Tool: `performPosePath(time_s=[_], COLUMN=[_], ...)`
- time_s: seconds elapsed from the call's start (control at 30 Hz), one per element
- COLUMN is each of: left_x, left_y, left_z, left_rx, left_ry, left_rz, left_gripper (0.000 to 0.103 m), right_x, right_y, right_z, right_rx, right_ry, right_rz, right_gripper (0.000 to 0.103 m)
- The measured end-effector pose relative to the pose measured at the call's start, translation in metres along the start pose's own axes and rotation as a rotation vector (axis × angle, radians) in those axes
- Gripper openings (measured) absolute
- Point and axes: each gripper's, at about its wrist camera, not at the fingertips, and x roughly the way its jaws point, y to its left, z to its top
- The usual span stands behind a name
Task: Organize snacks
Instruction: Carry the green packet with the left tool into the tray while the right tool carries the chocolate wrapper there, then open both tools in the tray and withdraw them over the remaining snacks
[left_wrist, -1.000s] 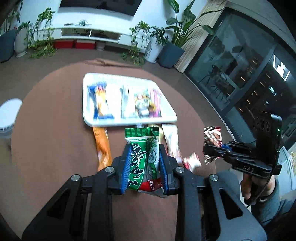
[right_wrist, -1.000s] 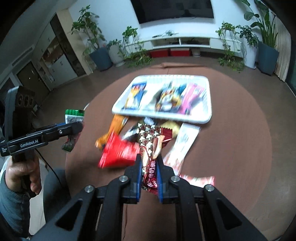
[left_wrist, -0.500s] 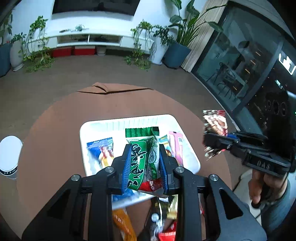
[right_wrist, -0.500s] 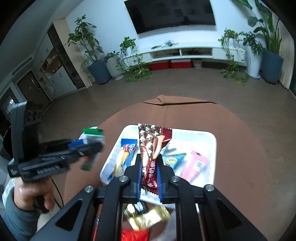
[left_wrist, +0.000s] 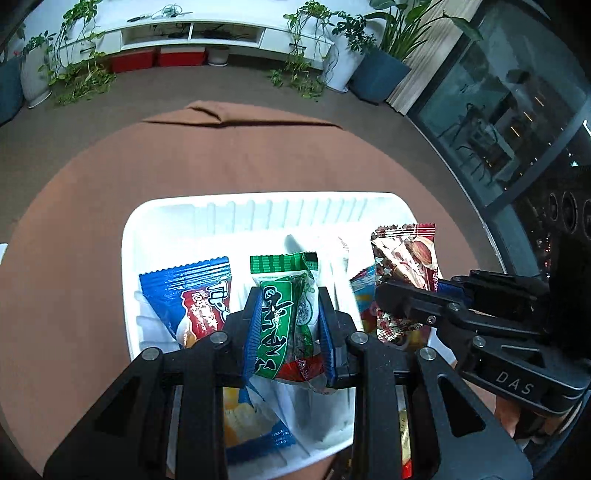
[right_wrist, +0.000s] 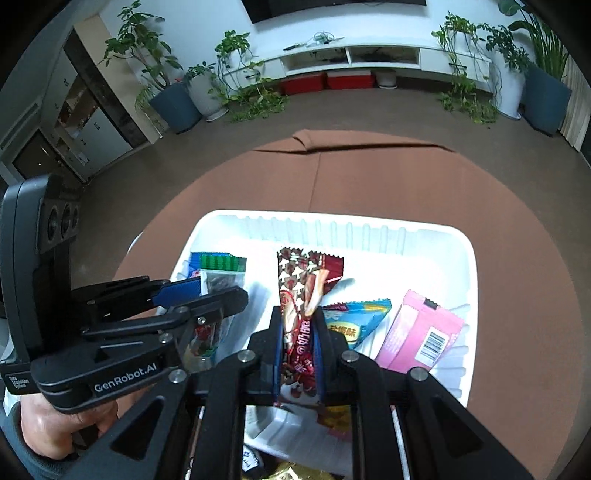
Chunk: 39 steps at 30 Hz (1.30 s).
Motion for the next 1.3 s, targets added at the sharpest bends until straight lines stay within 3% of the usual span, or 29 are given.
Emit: performPosePath(time_s=[0.37, 0.57, 0.6, 0.77, 0.87, 0.97, 1.03, 1.17, 1.3], left_x=[0.034, 0.035, 0.034, 0.02, -0.002, -0.036, -0.056, -0.099, -0.133], left_y=[-0.005, -0.01, -0.01, -0.014, -0.021, -0.027, -0.037, -0.058, -0.07], left_z=[-0.01, -0.016, -0.016, -0.019, -0.023, -0.031, -0.036, -0.067, -0.111], left_rx=[-0.001, 0.0, 0.0, -0.003, 0.025, 0.04, 0.061, 0.162, 0.219], left_ry=[0.007, 0.008, 0.003, -0.023, -0.06, -0.12, -0.165, -0.246, -0.298], left_rz=[0.014, 0.031, 0.034, 0.028, 0.049, 0.055, 0.042, 0.074, 0.09], left_gripper=[0.033, 0.044, 0.051, 0.059, 0.075, 0.101, 0.103, 0.103, 0.103], right_x=[0.015, 0.012, 0.011, -0.005, -0.025, -0.054, -0.076, -0.116, -0.137], right_y=[-0.003, -0.003, -0.003, -0.002, 0.001, 0.002, -0.001, -0.011, -0.015], right_z=[-0.009, -0.012, -0.012, -0.014, -0.016, -0.024, -0.035, -0.069, -0.114], right_rx=[-0.01, -0.016, -0.022, -0.036, -0.044, -0.048, -0.027, 0.051, 0.12], right_ry=[-0.001, -0.001, -0.001, -0.027, -0.067, -0.136, -0.192, -0.263, -0.292], right_rz=[-0.019, -0.045, -0.053, -0.068, -0.079, -0.058, -0.013, 0.123, 0.192], right_gripper=[0.017, 0.023, 0.025, 0.042, 0.053, 0.071, 0.087, 0.093, 0.098])
